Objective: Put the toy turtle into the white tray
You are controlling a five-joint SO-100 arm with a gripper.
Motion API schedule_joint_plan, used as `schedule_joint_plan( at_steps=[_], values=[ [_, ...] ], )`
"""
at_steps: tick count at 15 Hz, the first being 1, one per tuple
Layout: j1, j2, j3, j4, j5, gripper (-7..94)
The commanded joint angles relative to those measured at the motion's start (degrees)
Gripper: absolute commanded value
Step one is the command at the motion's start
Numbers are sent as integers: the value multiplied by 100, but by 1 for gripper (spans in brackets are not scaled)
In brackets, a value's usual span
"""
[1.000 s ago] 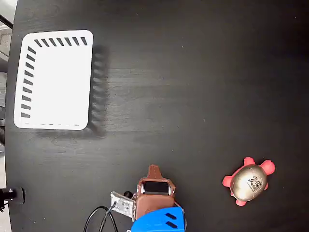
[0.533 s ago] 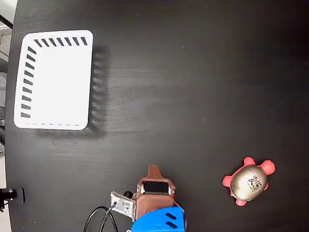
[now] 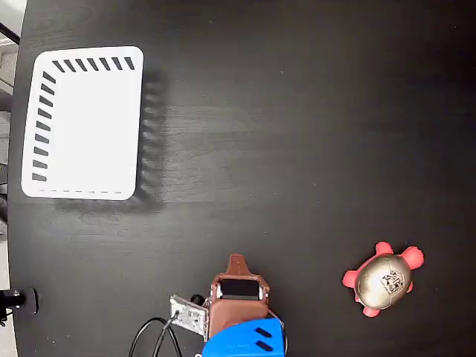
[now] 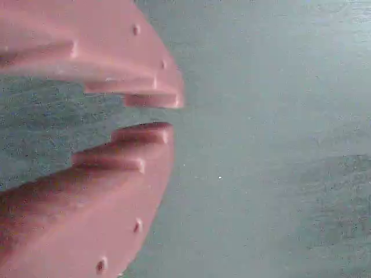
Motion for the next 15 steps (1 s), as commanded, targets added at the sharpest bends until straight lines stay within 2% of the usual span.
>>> schedule_joint_plan(
  at_steps=[1, 2, 4, 7, 9, 12, 15],
  values=[
    [264, -571, -229, -387, 299, 0],
    [378, -1011, -299, -650, 70, 0],
    [967, -1951, -1107, -809, -923, 0],
    [2048, -3568, -3146, 35, -2575, 0],
    [2760, -4368, -4377, 738, -3393, 0],
    [3700, -5027, -5317, 1688, -4737, 0],
    [4834, -5124, -5010, 1617, -6741, 0]
  ],
)
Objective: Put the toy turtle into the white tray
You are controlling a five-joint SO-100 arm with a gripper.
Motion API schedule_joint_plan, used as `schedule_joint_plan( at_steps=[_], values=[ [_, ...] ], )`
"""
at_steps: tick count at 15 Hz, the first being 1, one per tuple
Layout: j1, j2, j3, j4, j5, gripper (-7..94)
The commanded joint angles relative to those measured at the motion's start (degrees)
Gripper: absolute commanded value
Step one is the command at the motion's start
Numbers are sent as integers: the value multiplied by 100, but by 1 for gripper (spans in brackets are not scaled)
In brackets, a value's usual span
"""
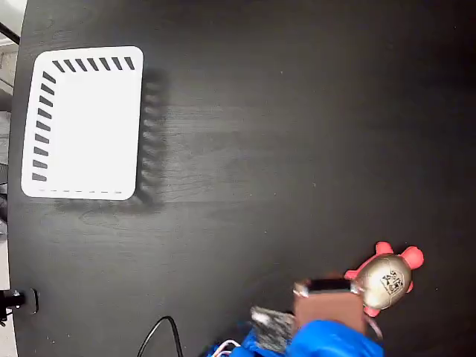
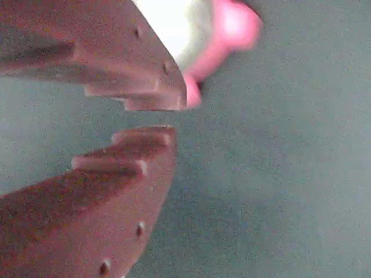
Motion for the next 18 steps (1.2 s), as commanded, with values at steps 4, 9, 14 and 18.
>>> schedule_joint_plan(
  at_steps=[4, 9, 14, 18],
  values=[
    [879, -299, 53, -554, -1819, -1],
    [1169, -1758, -1002, -589, -3059, 0],
    [2030, -2259, -967, -1107, -4518, 26],
    [2637, -2549, -378, -2074, -5353, 43]
  ],
)
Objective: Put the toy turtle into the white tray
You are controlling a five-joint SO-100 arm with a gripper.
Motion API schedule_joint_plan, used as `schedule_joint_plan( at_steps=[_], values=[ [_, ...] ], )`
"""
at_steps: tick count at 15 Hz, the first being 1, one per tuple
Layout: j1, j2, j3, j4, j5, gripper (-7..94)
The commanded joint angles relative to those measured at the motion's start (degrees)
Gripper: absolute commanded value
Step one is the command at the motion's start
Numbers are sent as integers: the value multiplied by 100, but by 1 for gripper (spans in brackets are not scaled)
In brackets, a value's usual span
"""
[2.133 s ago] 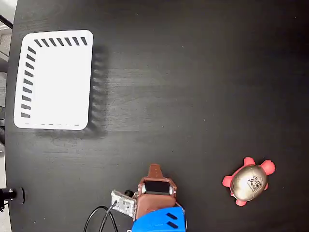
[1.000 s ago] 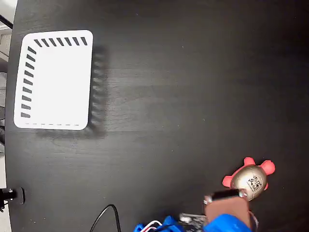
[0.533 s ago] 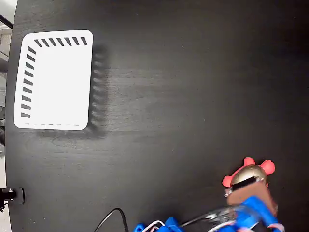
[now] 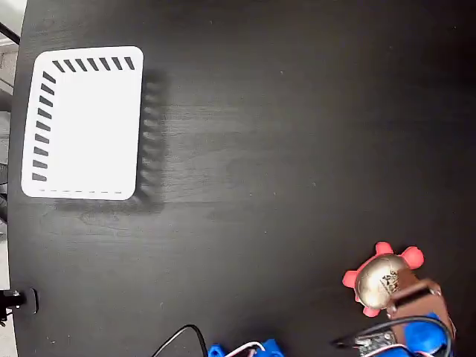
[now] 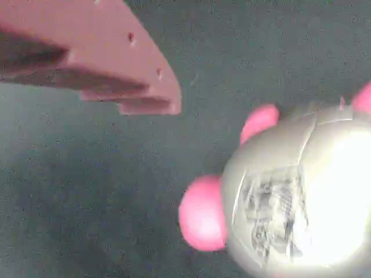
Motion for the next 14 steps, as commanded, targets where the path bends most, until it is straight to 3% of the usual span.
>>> schedule_joint_plan(
  at_steps=[1, 5, 7, 12, 14],
  values=[
    [299, 53, 141, -299, -1731, 43],
    [360, 26, 835, -914, -1969, 45],
    [308, 26, 1090, -1195, -1978, 53],
    [132, 26, 1318, -1301, -1740, 52],
    [79, 26, 1696, -1687, -1723, 52]
  ],
)
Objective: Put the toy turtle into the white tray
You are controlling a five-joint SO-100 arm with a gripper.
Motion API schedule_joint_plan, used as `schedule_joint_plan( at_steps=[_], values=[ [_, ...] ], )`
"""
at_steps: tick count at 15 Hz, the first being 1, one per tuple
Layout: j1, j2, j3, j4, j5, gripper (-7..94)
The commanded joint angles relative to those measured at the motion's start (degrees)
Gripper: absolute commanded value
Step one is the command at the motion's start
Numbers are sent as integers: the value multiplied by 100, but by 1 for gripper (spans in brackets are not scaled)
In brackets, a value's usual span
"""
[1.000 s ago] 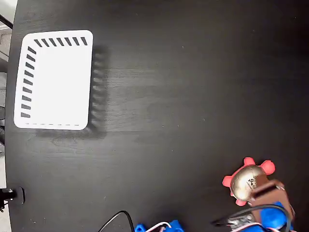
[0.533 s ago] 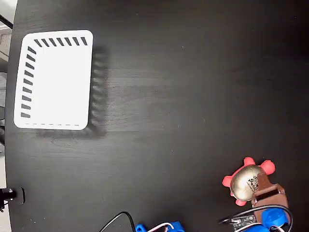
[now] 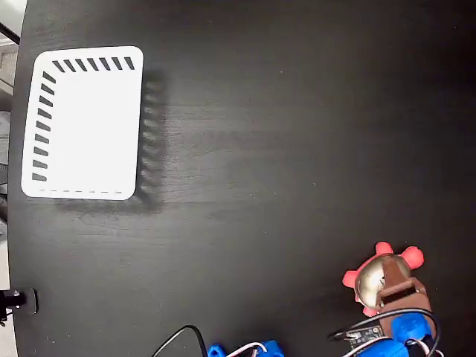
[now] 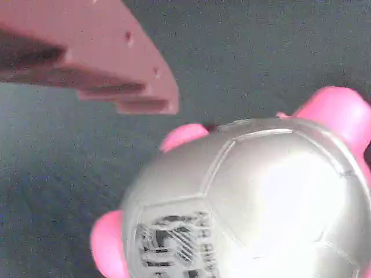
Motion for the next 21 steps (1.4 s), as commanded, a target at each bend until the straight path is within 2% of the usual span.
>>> schedule_joint_plan(
  at_steps=[1, 8, 10, 14, 17, 19, 21],
  values=[
    [-26, 88, 352, -448, -1679, 52],
    [-88, -26, 1336, -2039, -1723, 52],
    [-97, -44, 1336, -2101, -1723, 52],
    [-97, -79, 1345, -2180, -1687, 19],
    [-97, -79, 1354, -2206, -1652, 3],
    [-132, -53, 1354, -2206, -1424, 0],
    [-299, -18, 1178, -2101, -800, 0]
  ],
)
